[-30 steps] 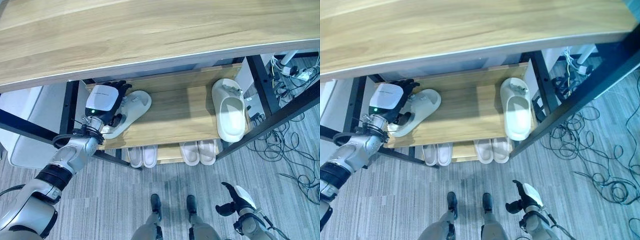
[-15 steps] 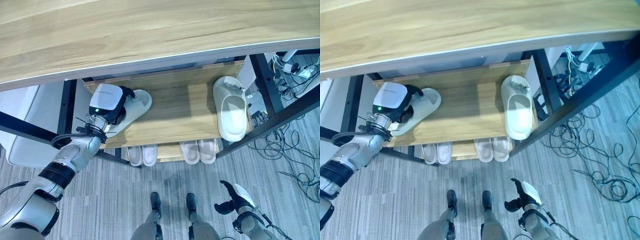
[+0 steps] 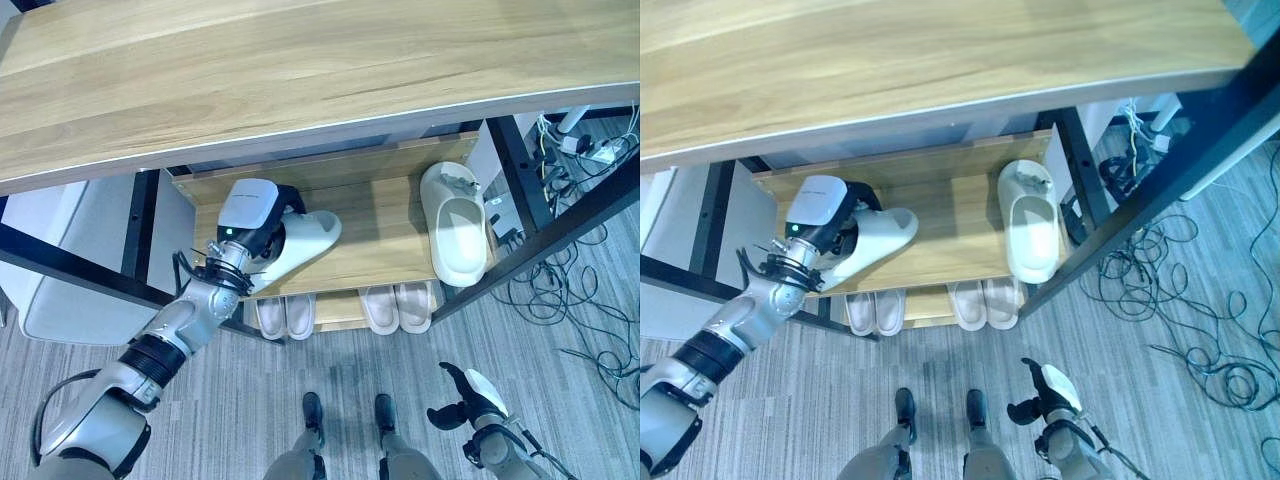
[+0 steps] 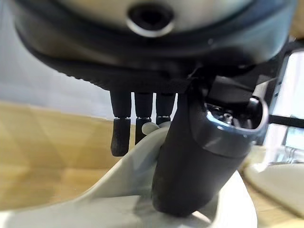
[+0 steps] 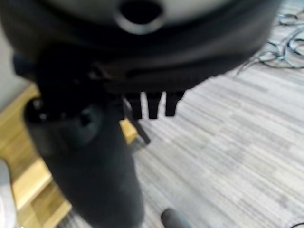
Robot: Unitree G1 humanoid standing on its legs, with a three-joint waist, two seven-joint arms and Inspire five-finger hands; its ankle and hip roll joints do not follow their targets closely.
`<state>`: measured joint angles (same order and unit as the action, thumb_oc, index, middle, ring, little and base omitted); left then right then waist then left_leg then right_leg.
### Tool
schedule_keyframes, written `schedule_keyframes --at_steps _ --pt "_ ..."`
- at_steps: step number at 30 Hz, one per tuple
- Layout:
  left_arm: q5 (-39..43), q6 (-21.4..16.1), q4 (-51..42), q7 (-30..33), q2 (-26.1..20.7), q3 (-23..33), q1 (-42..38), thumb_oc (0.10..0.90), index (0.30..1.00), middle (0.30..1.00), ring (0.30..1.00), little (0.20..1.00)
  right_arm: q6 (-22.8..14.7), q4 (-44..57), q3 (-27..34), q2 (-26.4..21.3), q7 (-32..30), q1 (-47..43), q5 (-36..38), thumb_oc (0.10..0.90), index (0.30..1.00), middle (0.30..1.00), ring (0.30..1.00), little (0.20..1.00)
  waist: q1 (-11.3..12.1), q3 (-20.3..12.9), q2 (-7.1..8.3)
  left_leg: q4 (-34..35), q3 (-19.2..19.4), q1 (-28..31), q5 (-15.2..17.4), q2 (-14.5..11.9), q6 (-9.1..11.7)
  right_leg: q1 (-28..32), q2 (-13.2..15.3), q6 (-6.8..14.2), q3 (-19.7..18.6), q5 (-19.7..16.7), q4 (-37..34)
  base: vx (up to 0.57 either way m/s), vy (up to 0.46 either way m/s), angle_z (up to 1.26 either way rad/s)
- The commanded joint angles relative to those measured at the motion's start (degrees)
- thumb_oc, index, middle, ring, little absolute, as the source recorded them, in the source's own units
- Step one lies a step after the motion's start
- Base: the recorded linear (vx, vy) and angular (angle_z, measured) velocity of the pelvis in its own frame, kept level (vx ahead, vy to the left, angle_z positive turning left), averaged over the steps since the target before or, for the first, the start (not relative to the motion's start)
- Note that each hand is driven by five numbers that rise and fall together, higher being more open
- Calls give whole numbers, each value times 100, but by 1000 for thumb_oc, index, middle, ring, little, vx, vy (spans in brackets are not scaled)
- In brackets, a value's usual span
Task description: Arrange the slippers neatly on the shoe rack.
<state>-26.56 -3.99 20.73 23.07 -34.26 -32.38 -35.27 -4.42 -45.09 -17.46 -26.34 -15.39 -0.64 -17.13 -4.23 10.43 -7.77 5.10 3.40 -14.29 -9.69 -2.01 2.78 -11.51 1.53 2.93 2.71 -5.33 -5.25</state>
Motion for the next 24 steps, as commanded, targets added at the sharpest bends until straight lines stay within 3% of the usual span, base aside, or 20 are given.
schedule_keyframes --at_steps 1,10,24 --pt "433 -240 -180 572 479 943 -376 400 300 300 300 300 -128 496 219 -381 -236 397 48 800 900 900 900 900 -132 -362 -100 -10 13 394 560 282 114 -282 225 445 -260 91 200 -30 -75 -1" --pt "604 -146 -38 816 771 935 -592 400 300 300 300 300 -185 814 385 -620 -294 602 34 800 900 900 900 900 -341 -314 -275 -10 149 395 464 185 184 -341 179 373 -328 168 286 -13 -31 -9" --pt "892 57 1477 896 600 371 -1854 400 300 300 300 300 -210 720 406 -848 -358 720 196 800 900 900 900 900 -667 -175 -494 -10 308 295 348 73 316 -588 169 346 -325 190 388 8 -25 -7"
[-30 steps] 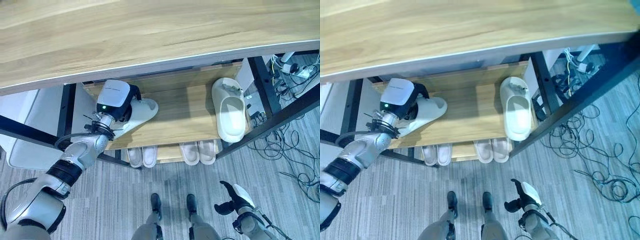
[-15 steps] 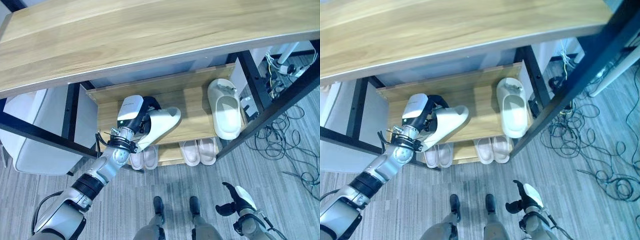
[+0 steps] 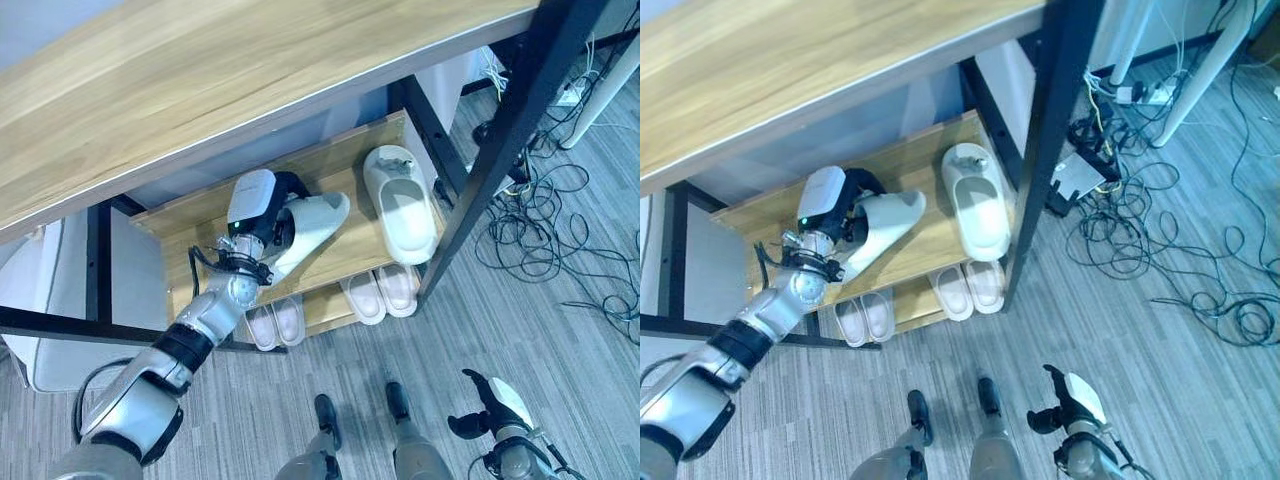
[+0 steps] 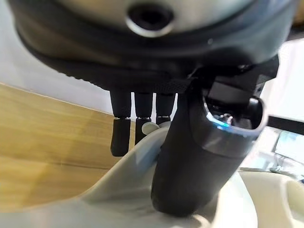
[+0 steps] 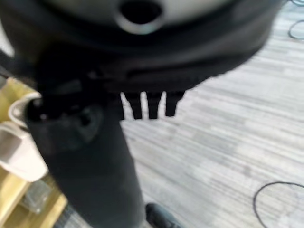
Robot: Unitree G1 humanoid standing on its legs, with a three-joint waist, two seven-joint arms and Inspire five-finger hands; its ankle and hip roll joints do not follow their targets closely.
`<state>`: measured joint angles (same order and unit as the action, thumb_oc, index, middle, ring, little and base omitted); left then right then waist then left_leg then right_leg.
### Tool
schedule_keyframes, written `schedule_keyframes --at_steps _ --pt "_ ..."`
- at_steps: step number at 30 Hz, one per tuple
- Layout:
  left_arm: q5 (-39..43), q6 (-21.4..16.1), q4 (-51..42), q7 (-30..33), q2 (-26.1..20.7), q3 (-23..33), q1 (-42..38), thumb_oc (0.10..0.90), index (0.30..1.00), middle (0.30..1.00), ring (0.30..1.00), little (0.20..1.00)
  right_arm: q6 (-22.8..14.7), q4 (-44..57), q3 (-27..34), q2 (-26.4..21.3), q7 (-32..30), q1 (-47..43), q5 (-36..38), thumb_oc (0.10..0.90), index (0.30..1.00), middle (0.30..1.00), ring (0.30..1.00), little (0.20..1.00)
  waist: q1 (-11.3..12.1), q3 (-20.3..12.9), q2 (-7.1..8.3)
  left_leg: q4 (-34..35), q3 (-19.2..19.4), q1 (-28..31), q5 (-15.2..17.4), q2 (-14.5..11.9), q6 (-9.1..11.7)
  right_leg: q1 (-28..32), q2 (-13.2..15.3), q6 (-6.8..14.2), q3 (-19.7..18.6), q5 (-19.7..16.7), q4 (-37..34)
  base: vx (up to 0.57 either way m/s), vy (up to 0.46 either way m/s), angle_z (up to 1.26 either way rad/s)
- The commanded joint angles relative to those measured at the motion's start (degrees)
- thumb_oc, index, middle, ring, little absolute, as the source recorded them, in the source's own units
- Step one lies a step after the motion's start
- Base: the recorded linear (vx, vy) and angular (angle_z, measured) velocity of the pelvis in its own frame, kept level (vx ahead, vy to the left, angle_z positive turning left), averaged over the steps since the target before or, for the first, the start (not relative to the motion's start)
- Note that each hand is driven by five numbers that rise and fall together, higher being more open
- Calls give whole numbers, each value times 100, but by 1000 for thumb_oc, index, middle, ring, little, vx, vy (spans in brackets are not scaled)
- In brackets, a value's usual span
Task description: Arrange the slippers neatly on the shoe rack.
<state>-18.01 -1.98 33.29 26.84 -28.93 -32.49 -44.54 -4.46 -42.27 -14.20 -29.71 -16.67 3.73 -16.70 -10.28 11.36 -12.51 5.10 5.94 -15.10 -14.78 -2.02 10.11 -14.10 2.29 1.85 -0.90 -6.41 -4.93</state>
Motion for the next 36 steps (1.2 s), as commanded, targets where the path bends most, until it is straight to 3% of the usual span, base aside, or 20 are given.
schedule_keyframes --at_steps 1,6,7,8,9,36 --pt "7 -126 352 508 6 316 -1043 400 300 300 300 300 -215 421 46 -511 -228 267 169 800 900 900 900 900 -74 -258 -23 -10 58 360 854 76 -409 -344 91 461 32 282 344 5 -23 -8" --pt "-32 -74 767 491 -254 89 -1512 400 300 300 300 300 -235 313 -87 -511 -257 152 250 800 900 900 900 900 -95 -195 -21 -10 53 262 847 90 -392 -450 107 494 14 209 283 -4 -12 -8" --pt "-33 -68 841 504 -286 57 -1608 444 366 366 366 366 -239 229 -118 -475 -274 122 266 800 900 900 900 900 -108 -172 -24 -10 49 232 848 94 -394 -483 111 502 3 184 262 0 0 0" --pt "-32 -70 844 505 -288 54 -1613 533 500 500 500 500 -241 224 -119 -472 -275 117 266 800 900 900 900 900 -108 -171 -22 -10 49 230 848 94 -394 -485 111 502 3 183 261 0 0 0" --pt "-44 -55 953 528 -318 2 -1735 800 900 900 900 900 -249 150 -173 -430 -293 81 291 800 900 900 900 900 -110 -162 -16 -10 45 192 842 106 -395 -512 109 507 6 163 240 0 0 0" --pt "-286 -143 404 359 35 135 -1047 800 900 900 900 900 -353 51 -214 -318 -308 73 246 800 900 900 900 900 77 -147 25 -10 -28 223 901 148 -422 -479 101 483 152 229 325 -5 2 3"
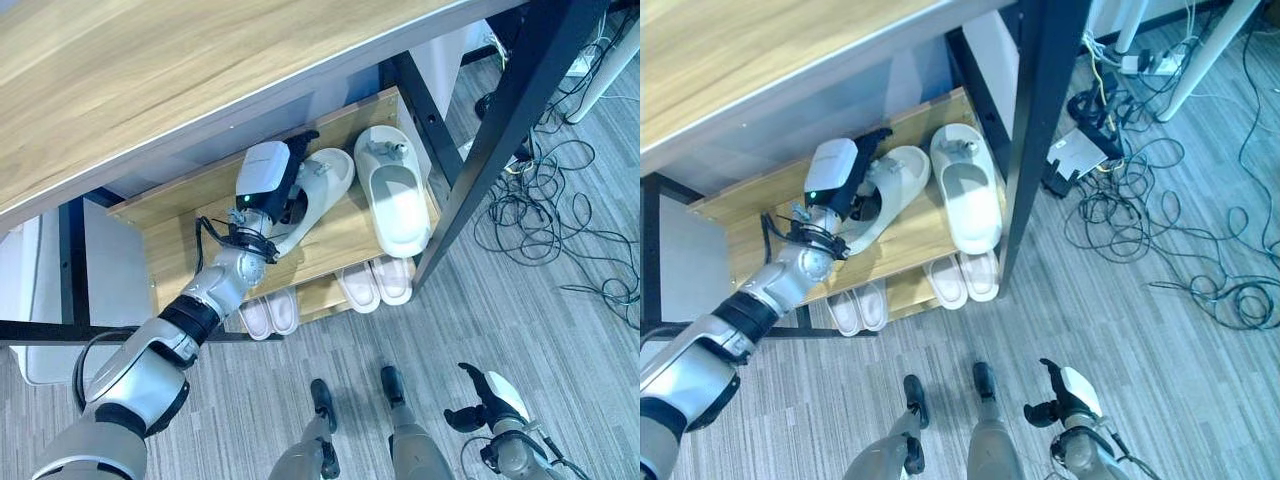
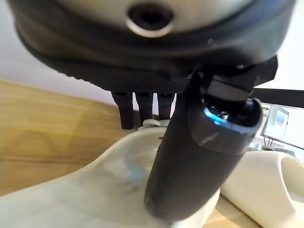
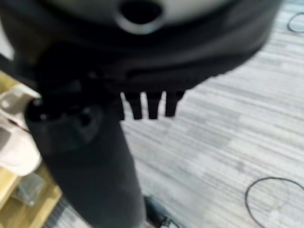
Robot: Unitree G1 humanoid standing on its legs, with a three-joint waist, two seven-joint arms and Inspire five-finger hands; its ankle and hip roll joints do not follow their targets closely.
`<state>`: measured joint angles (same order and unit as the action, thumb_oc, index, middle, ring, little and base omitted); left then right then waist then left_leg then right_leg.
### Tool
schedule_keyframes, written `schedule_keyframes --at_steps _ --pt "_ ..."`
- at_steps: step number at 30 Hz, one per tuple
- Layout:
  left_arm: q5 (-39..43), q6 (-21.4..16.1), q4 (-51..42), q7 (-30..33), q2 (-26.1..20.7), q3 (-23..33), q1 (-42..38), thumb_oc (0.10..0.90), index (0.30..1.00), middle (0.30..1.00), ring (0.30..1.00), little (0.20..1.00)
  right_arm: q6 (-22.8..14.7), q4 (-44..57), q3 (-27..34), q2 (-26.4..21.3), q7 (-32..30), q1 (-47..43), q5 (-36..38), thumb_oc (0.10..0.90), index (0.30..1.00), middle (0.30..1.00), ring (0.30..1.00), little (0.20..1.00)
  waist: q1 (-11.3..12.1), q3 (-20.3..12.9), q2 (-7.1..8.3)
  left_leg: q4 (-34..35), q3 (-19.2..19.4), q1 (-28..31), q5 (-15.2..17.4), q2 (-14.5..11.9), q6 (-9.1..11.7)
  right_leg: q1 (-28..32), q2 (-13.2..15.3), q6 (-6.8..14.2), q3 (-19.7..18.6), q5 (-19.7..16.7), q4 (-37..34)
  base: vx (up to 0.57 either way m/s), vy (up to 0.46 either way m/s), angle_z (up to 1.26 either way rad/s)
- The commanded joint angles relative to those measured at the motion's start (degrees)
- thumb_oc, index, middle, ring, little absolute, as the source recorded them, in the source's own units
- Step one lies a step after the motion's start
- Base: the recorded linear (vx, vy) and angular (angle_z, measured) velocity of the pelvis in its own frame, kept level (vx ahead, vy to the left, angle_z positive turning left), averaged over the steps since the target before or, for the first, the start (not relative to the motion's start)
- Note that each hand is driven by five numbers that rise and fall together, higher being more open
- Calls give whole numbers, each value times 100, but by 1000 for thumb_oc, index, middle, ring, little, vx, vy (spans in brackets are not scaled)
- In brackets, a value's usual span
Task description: Arrange the slippers neatly on the shoe rack.
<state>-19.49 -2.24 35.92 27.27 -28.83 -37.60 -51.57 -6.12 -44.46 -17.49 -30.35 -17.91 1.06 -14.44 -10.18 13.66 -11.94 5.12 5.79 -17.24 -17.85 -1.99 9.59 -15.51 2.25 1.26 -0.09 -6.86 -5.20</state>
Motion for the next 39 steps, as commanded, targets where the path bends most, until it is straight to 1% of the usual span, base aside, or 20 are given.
schedule_keyframes --at_steps 1,18,22,23,27,30,33,34,35,36,37,39 --pt "-138 -115 136 315 23 648 -339 800 900 900 900 900 -187 271 113 -255 -185 341 20 800 900 900 900 900 66 -379 -33 -12 -15 436 1209 145 -370 -339 106 542 72 275 352 0 0 0" --pt "-114 -204 -397 288 -158 996 239 800 900 900 900 900 -138 247 105 -187 -132 317 -65 800 900 900 900 900 257 -463 -6 -12 -93 431 1179 175 -371 -294 113 503 166 314 381 -7 6 3" --pt "55 -247 -551 302 -106 1221 473 800 900 900 900 900 -114 258 114 -161 -142 304 -94 800 900 900 900 900 299 -479 10 -12 -115 430 1176 178 -374 -275 110 495 186 323 378 0 0 0" --pt "235 -298 -598 286 -42 1341 650 800 900 900 900 900 -97 276 136 -147 -139 311 -103 800 900 900 900 900 319 -490 20 -12 -118 436 1174 180 -377 -263 108 487 189 328 377 0 0 0" --pt "539 -369 -633 223 33 1500 880 800 900 900 900 900 -66 261 157 -119 -122 300 -113 800 900 900 900 900 338 -511 28 -12 -122 446 1168 185 -376 -249 109 479 203 328 375 4 7 5" --pt "1146 -485 -708 63 176 1761 1214 800 900 900 900 900 -2 285 193 -87 -99 282 -135 800 900 900 900 900 376 -542 39 -12 -132 444 1164 194 -385 -240 100 463 215 338 375 2 7 6" --pt "1662 -539 -646 -119 318 1890 1405 800 900 900 900 900 50 260 203 -96 -72 251 -158 800 900 900 900 900 399 -564 40 -12 -138 447 1158 199 -391 -241 97 452 213 338 372 7 8 8" --pt "1666 -539 -647 -122 317 1892 1407 800 900 900 900 900 51 260 202 -98 -71 251 -157 800 900 900 900 900 397 -565 38 -12 -139 447 1158 198 -391 -241 97 452 214 338 372 9 7 5" --pt "1958 -568 -617 -235 395 1941 1486 800 900 900 900 900 76 291 223 -91 -49 249 -156 800 900 900 900 900 406 -585 37 -12 -143 451 1155 195 -392 -232 93 440 212 346 375 0 0 0" --pt "1960 -569 -616 -237 395 1942 1487 800 900 900 900 900 76 292 223 -92 -48 251 -155 800 900 900 900 900 406 -586 36 -12 -144 451 1156 195 -392 -232 93 440 213 346 375 17 5 -6" --pt "2258 -632 -579 -353 470 1968 1566 800 900 900 900 900 102 308 239 -98 -27 242 -160 800 900 900 900 900 408 -602 33 -12 -150 451 1153 190 -396 -221 94 429 220 358 379 10 10 -8" --pt "2455 -687 -617 -443 501 1987 1647 800 900 900 900 900 119 303 246 -100 -13 226 -158 800 900 900 900 900 411 -613 27 -12 -156 451 1151 194 -399 -221 90 419 223 366 387 9 10 -7"
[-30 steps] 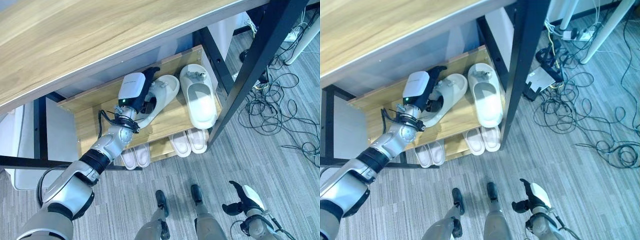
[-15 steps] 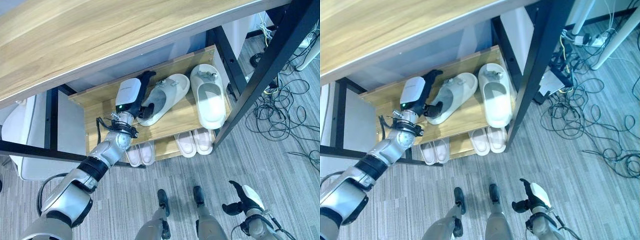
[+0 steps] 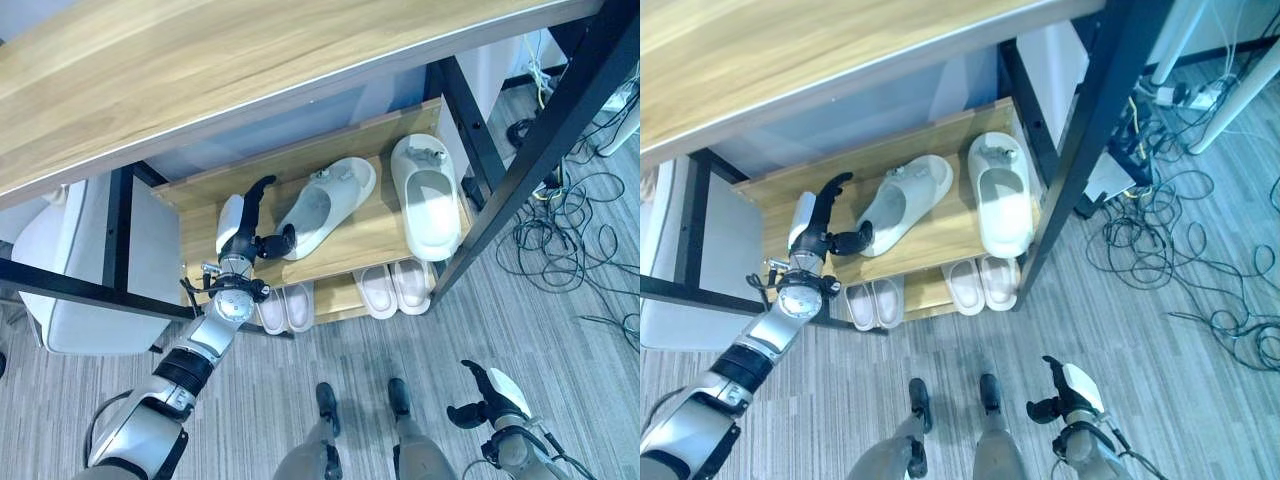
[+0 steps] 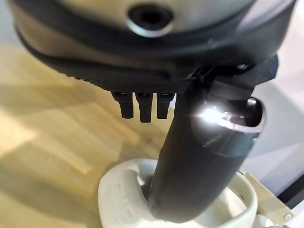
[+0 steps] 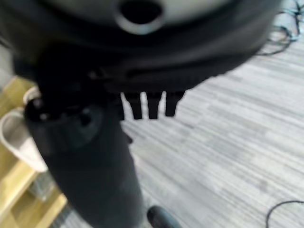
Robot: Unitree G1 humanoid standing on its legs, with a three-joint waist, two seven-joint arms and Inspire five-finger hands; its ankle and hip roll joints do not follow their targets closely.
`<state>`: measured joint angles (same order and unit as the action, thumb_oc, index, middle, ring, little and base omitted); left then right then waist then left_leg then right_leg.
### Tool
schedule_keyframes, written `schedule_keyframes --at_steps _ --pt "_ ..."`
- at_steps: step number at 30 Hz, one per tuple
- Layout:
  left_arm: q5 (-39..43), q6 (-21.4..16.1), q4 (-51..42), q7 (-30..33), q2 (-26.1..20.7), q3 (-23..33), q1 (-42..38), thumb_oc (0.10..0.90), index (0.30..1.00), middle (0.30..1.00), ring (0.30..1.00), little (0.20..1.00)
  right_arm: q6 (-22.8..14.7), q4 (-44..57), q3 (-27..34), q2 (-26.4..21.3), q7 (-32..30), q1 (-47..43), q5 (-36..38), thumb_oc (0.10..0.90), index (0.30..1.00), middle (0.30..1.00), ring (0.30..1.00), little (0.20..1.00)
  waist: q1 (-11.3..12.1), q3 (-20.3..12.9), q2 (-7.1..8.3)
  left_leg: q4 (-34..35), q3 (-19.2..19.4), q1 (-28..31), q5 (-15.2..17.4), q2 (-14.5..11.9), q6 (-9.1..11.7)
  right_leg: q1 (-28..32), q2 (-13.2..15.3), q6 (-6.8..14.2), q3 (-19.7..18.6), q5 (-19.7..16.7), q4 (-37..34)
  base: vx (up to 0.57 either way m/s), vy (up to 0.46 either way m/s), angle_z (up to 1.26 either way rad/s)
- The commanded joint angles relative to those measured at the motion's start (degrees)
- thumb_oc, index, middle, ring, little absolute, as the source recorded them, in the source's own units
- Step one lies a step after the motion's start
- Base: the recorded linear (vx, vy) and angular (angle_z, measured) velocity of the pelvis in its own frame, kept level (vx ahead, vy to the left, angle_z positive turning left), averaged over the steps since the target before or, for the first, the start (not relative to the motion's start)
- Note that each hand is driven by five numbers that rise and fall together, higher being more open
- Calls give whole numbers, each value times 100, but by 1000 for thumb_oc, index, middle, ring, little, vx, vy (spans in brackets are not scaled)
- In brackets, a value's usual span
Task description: Arrange the slippers neatly on the shoe rack.
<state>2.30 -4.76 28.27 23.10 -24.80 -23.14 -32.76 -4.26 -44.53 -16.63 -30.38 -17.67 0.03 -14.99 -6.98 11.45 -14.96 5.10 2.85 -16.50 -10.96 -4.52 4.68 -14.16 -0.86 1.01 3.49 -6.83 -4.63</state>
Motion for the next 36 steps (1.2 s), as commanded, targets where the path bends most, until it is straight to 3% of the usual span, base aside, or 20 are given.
schedule_keyframes --at_steps 1,21,36 --pt "276 -435 148 -27 98 542 -235 800 900 900 900 900 -67 310 160 -98 -37 329 -104 800 900 900 900 900 91 -392 329 -10 137 377 462 448 91 -357 401 443 -135 363 331 0 0 0" --pt "692 -516 -82 -2 540 368 -561 800 900 900 900 900 -49 420 122 -152 -16 354 -133 800 900 900 900 900 53 -418 343 -10 124 340 447 451 89 -414 391 425 -160 370 361 0 2 6" --pt "770 -603 -393 19 295 350 -783 800 900 900 900 900 -38 288 99 -144 -10 382 -109 800 900 900 900 900 83 -460 306 -10 114 365 424 474 94 -352 398 431 -131 389 344 0 1 -1"
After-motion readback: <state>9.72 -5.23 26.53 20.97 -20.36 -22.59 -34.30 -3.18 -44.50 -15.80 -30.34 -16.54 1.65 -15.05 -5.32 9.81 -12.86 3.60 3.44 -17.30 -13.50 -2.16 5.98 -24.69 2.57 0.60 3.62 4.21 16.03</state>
